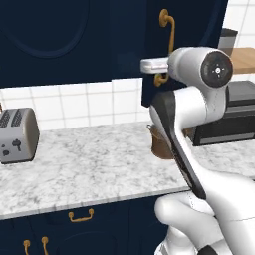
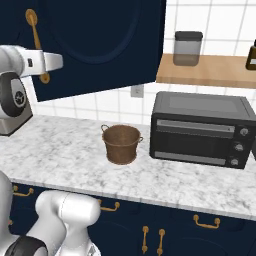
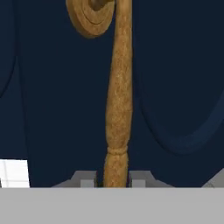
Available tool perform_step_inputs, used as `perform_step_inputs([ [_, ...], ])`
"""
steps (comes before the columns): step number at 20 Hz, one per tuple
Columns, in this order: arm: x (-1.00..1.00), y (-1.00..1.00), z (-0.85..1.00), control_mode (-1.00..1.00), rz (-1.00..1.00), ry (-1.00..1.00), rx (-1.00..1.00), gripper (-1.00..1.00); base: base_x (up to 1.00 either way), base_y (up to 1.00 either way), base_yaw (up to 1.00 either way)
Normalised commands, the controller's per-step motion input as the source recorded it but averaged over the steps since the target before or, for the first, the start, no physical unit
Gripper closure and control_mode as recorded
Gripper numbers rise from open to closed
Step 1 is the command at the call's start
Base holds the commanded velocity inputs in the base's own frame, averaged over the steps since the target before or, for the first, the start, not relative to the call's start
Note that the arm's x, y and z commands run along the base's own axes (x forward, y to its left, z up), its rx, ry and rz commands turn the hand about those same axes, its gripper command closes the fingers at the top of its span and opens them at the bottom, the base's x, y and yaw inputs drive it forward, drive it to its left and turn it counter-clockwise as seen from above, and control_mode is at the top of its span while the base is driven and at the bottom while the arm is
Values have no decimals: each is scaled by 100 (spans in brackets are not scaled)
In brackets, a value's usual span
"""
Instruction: Open the cabinet, pick up the bread from the cabinet and place it in the basket. Then move the basket to the dining counter.
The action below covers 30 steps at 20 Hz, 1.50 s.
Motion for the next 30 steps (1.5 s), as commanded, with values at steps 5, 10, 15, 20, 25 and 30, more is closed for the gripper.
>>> perform_step_inputs([
  [5,-95,64,2,-100,0,0,-22,-100,0,0,0],
  [10,-44,100,0,-100,0,10,-46,-100,0,0,0],
  [15,90,90,-17,-100,-6,39,-49,-100,0,0,0],
  [20,100,49,-43,-100,-18,26,-43,-100,0,0,0],
  [25,100,8,-31,-100,-18,20,-30,-100,0,0,0],
  [30,90,-45,-6,-100,-15,17,-4,-100,0,0,0],
])
